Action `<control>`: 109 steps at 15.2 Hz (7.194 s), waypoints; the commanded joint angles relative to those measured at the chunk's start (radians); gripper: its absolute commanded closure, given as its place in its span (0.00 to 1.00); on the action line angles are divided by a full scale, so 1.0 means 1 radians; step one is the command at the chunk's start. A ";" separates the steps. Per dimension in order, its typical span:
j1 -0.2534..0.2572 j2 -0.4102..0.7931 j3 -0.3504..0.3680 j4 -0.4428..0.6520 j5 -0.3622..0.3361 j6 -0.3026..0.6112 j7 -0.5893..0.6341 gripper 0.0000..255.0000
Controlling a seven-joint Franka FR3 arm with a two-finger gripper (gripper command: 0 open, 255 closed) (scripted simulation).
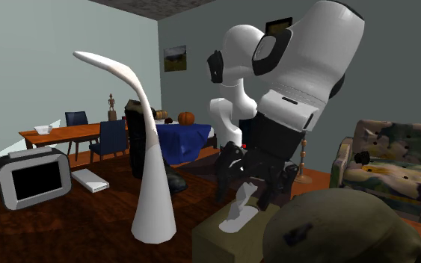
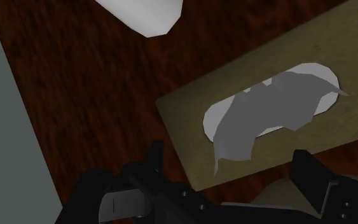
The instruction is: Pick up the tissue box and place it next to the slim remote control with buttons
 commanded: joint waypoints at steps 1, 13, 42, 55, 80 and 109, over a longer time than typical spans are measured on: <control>-0.009 0.004 -0.003 -0.029 -0.005 0.032 0.009 0.00; -0.009 0.003 -0.003 -0.031 -0.005 0.033 0.010 1.00; 0.026 -0.193 -0.041 -0.362 -0.129 0.009 0.148 0.00; 0.026 -0.209 -0.037 -0.347 -0.121 -0.015 0.129 1.00; 0.052 -0.272 -0.025 -0.122 -0.089 -0.250 -0.031 1.00; -0.151 -0.359 -0.103 -0.068 -0.081 -0.193 -0.338 1.00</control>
